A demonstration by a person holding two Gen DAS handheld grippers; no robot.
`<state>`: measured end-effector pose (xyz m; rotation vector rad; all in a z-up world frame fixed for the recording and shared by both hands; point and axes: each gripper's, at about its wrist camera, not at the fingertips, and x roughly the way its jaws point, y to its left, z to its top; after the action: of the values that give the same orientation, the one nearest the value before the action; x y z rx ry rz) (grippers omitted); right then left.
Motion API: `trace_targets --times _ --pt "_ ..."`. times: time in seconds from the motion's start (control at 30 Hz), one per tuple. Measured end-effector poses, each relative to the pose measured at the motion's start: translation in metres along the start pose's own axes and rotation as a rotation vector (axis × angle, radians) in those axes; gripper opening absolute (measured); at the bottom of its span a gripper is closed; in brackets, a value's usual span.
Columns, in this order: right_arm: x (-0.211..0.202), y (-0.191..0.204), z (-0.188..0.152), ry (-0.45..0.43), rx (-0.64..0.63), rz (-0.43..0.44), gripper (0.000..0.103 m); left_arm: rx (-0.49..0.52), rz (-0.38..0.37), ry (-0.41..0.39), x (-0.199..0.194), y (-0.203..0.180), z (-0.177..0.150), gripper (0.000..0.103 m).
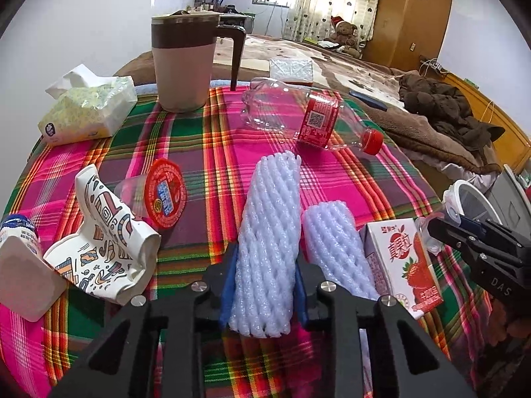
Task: Collect trash
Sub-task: 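Grasp a white foam net with the left tool while the right tool grasps the clear cup, then carry the foam net and clear cup with both tools over the white bin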
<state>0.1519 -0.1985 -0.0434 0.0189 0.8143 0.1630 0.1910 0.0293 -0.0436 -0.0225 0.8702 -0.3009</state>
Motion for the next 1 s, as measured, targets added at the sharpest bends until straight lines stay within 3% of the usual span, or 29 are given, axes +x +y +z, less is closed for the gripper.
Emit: trace_targets --times 0.5,1.0 --pt "-0.022 -0.009 0.005 -0.075 0.04 0.01 0.033 0.005 -0.001 -0.077 -0.033 -0.012 0.008 0.03" --pt "-0.069 -0.049 0.002 -0.176 0.109 -0.07 0.033 0.101 -0.104 -0.123 -0.048 -0.086 0.02 0.03"
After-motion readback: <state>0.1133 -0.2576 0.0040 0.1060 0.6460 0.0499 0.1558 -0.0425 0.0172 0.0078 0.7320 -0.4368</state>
